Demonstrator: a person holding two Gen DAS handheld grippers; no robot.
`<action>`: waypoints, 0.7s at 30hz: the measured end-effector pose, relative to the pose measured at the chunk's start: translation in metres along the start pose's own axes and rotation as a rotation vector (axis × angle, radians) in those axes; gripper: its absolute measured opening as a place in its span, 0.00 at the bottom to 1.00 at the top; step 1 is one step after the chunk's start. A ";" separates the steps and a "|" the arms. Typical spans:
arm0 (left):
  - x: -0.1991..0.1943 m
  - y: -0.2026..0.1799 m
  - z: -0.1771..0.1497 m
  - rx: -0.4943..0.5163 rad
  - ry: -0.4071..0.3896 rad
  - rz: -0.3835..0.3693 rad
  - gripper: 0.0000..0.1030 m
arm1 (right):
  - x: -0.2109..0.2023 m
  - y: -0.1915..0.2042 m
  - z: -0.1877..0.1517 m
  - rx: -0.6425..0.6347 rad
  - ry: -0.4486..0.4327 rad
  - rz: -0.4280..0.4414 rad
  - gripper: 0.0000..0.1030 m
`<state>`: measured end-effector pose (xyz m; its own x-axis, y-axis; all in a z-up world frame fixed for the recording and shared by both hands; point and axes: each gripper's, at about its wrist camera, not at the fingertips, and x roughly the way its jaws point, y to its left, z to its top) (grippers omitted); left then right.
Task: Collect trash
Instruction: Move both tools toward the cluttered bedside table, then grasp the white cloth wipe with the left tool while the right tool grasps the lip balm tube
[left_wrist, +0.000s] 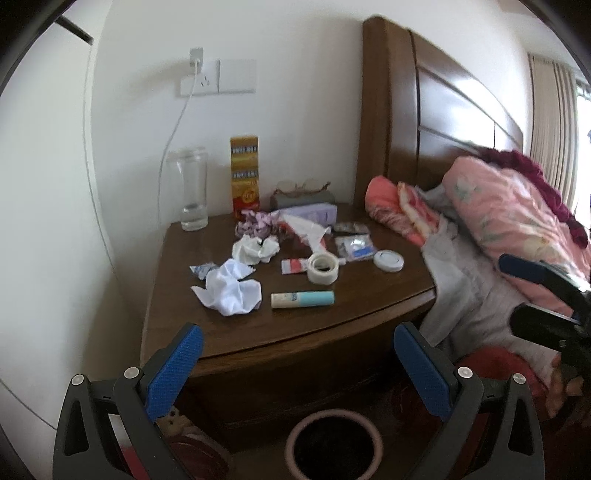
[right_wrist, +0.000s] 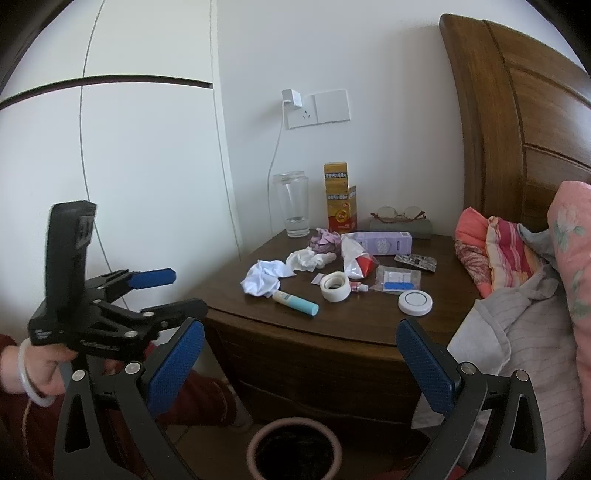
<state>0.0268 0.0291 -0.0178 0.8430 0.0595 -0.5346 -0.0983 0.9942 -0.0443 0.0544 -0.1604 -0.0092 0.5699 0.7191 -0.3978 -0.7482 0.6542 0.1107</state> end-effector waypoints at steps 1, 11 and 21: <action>0.005 0.002 0.002 -0.003 0.023 -0.005 1.00 | 0.001 0.001 0.000 0.000 0.006 -0.001 1.00; 0.100 0.059 0.034 -0.133 0.328 0.031 1.00 | 0.033 -0.003 0.009 0.037 0.114 0.039 1.00; 0.164 0.084 0.053 -0.131 0.586 0.060 1.00 | 0.085 -0.015 0.036 0.061 0.237 0.073 1.00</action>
<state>0.1844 0.1269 -0.0648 0.4063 0.0184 -0.9136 -0.2320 0.9691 -0.0837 0.1262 -0.1001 -0.0122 0.4142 0.6946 -0.5881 -0.7586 0.6205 0.1987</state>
